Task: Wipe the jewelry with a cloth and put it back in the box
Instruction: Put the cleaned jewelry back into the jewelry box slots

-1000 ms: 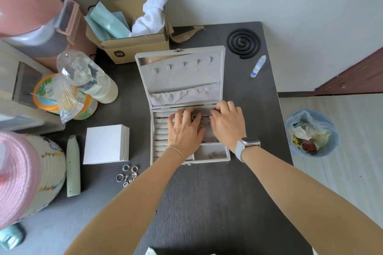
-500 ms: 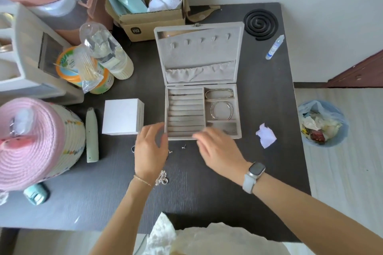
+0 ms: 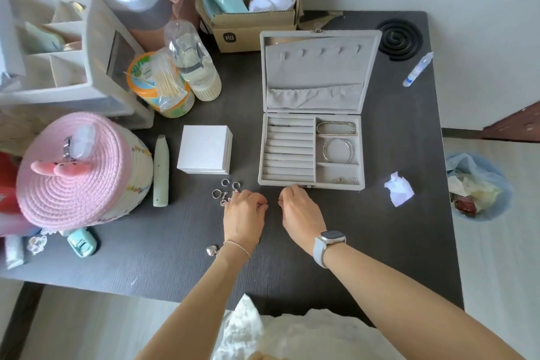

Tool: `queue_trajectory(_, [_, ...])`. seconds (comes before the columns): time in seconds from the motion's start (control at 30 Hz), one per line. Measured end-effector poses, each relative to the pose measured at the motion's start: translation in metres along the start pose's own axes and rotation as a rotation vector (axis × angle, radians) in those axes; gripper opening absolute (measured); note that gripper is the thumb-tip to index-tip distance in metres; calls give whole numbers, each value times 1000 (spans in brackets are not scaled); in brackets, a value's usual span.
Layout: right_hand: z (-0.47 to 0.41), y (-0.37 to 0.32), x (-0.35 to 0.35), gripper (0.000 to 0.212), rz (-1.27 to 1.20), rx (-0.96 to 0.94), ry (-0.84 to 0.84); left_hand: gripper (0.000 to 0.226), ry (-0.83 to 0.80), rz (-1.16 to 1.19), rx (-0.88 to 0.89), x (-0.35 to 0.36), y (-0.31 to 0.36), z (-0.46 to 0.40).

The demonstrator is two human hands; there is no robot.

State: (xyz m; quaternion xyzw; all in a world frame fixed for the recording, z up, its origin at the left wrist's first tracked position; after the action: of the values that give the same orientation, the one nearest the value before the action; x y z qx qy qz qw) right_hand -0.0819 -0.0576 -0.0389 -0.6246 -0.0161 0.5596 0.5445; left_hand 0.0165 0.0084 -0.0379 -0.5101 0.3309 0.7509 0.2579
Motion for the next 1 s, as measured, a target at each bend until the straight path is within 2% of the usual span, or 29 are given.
queue_trajectory(0.07, [3,1,-5,4,-103,12,31,12,-1,14,8,-1,1,-1])
queue_trajectory(0.17, [9,-3,-20,9,-289,-6,121,10,41,138,31,-11,6,-2])
queue_trajectory(0.27, [-2,-2,-36,6,-349,1,170,11,59,268,42,-26,14,-9])
queue_trajectory(0.4, [-23,-3,-46,11,-360,57,193,15,21,282,114,-32,19,-33])
queue_trajectory(0.53, [-31,-2,-47,18,-339,227,164,17,-66,249,144,-31,22,-54])
queue_trajectory(0.77, [-40,-2,-44,16,-186,263,136,17,-237,108,248,-33,27,-72])
queue_trajectory(1.0, [-45,-1,-45,21,-113,341,69,22,-245,6,264,-33,28,-73])
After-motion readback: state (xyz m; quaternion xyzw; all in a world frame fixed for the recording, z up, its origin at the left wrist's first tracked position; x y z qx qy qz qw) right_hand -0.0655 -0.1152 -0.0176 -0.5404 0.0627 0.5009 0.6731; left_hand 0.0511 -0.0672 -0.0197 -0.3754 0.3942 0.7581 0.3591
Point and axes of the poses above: each hand's wrist, its own z-axis away from the middle knuckle, its own x-axis out of the palm, y = z × x, the point moved 3 cm from there along -z, towards the middle knuckle, and after that the axes turned 14 degrees about -z, right-handed, at the moved point
